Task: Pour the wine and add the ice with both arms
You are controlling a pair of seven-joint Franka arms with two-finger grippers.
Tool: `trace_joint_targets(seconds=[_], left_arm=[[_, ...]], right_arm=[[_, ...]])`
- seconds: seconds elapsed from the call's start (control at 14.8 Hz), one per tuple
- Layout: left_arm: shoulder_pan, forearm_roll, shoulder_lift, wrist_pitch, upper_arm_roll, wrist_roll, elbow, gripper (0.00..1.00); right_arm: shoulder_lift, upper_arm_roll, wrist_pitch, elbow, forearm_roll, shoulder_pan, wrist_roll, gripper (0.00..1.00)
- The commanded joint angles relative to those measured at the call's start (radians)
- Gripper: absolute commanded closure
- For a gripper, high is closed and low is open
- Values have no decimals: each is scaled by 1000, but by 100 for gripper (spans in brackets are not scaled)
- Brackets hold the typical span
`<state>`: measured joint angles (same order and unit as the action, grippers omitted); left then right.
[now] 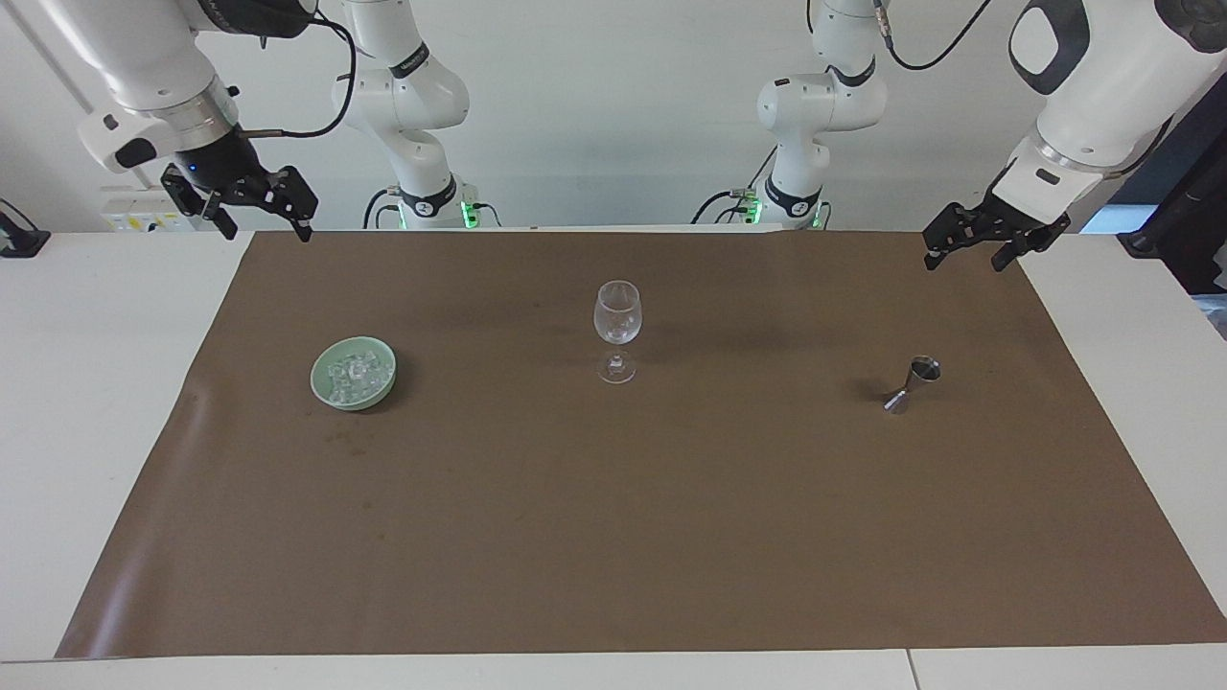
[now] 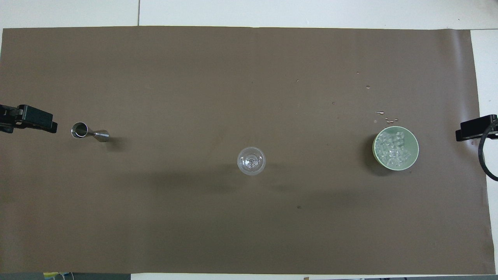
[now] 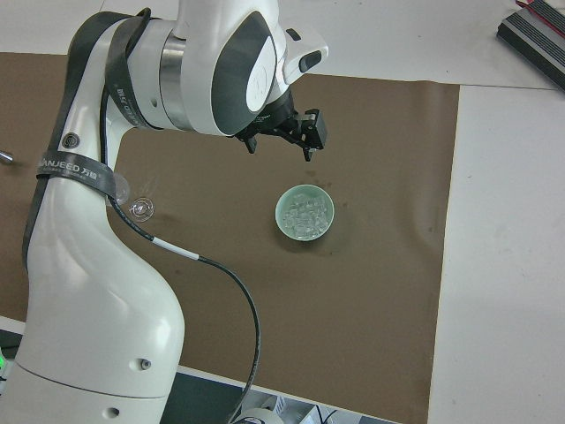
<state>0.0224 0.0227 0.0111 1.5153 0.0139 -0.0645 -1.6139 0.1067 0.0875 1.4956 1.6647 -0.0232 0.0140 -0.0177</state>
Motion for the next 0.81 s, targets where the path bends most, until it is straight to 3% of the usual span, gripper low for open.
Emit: trace_joint_targets(seconds=[0.0, 0.74], left_arm=[[36, -6, 13, -10, -2, 12, -8, 0], [16, 3, 7, -26, -12, 37, 6, 0]], right_arm=[[10, -5, 5, 15, 14, -11, -5, 0], [10, -5, 5, 15, 14, -11, -5, 0]])
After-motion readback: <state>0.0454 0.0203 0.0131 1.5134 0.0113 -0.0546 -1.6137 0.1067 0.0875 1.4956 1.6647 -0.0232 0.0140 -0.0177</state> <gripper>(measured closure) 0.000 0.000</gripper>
